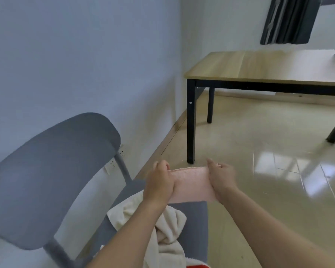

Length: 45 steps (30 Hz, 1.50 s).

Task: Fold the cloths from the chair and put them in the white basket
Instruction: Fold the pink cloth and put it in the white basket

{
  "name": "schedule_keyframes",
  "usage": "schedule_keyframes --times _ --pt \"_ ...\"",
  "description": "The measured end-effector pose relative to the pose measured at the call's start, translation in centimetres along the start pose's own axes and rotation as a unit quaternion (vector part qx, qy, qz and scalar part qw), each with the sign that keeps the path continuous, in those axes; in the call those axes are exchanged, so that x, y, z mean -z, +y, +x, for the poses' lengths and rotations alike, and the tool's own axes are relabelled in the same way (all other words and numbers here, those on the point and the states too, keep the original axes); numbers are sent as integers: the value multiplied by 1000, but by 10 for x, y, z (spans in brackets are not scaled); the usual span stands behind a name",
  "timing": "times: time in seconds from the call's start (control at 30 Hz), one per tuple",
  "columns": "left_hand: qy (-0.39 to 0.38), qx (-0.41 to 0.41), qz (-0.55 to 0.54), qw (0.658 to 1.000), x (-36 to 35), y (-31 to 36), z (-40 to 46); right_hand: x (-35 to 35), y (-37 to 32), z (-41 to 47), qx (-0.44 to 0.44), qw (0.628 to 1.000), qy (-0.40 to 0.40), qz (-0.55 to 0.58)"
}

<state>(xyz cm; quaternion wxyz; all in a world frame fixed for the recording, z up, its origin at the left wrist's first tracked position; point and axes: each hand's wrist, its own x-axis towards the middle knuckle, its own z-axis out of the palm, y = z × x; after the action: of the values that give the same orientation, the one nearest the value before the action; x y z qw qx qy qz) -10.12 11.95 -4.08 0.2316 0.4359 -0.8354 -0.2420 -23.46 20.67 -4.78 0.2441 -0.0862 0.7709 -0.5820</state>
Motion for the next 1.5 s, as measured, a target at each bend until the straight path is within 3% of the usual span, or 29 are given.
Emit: schedule_keyframes --times 0.17,0.33,0.5,0.73,0.97,1.1,1.3,1.5 --pt "11 -72 69 995 116 113 30 51 -160 -29 1 997 1 -71" --pt "16 -88 29 996 239 232 30 124 -320 -100 9 992 1 -122" --pt "-83 -96 -36 991 289 322 29 197 -390 -122 54 986 20 -159" --pt "-123 -32 -164 978 247 431 25 311 -417 -74 98 986 8 -135" --pt "-258 34 -95 961 196 507 40 390 -446 -30 161 959 -70 -222" --pt "-292 8 -103 951 169 568 62 432 -460 5 182 954 -62 -228" --pt "-261 -69 -110 957 105 676 80 540 -466 96 100 977 -75 -174" --pt "-212 -53 -143 965 24 778 89 649 -474 178 -14 973 -184 -138"
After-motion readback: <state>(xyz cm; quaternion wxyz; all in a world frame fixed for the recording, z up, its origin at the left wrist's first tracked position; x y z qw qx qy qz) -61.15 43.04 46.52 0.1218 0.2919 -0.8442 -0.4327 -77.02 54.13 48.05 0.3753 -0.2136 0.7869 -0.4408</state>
